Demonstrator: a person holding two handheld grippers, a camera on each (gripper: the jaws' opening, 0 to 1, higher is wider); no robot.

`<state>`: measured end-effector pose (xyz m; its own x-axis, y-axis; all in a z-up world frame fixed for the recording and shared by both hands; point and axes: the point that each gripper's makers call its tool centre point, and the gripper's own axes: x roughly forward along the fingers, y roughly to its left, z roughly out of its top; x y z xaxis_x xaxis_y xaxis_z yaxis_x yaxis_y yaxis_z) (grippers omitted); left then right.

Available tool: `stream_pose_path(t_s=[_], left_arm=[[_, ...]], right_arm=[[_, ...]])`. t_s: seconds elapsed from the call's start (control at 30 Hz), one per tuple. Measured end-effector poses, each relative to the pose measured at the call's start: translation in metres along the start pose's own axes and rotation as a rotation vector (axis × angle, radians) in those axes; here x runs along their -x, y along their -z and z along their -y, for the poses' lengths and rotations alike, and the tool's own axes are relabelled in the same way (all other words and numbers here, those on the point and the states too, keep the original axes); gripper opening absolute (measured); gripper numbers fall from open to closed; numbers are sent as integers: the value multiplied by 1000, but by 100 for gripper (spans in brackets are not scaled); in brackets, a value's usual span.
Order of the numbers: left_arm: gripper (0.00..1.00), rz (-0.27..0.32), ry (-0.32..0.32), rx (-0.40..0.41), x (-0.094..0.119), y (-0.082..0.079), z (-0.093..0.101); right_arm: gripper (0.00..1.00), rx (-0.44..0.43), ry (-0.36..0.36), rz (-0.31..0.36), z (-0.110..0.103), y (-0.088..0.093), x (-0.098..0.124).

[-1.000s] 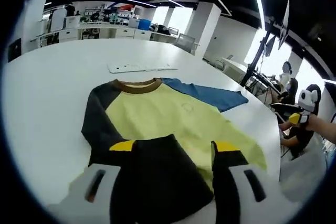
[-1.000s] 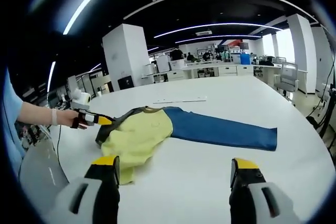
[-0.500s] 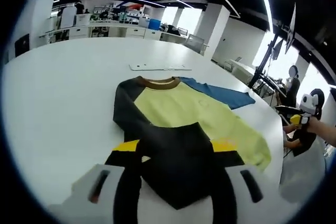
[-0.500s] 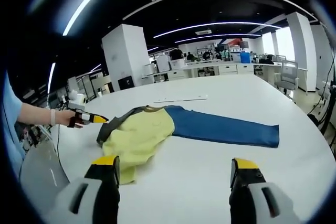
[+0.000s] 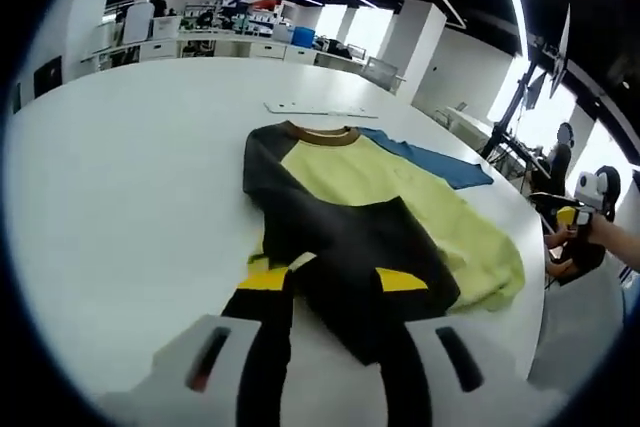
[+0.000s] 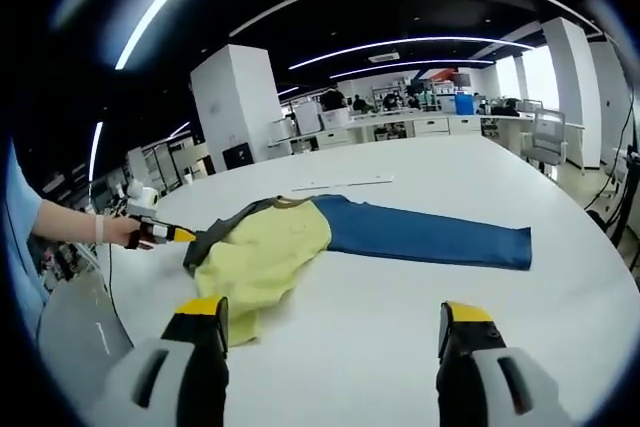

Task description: Fold the garment on the visible template until the final outline fits inside the template.

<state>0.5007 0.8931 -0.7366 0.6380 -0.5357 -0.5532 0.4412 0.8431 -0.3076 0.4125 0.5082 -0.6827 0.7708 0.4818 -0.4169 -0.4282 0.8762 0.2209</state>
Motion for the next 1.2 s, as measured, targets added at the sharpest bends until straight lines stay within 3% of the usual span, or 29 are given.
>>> stream_pose_path(t_s=[0.27,0.47,0.93,1.2], left_arm=[[22,59,-9,121,5,-4,-8],[11,76,0,158,9,-6,-11],[0,86,5,170,17,-6,-12],[0,126,-5,161,33,-19,-23]], right_arm=[[87,3,-1,-5,-1,1,-1],[87,5,2,-10,-2,2,-1],[86,16,-7,-22,-6,2,-5],[86,27,-22,-33,-9,-1,-11]])
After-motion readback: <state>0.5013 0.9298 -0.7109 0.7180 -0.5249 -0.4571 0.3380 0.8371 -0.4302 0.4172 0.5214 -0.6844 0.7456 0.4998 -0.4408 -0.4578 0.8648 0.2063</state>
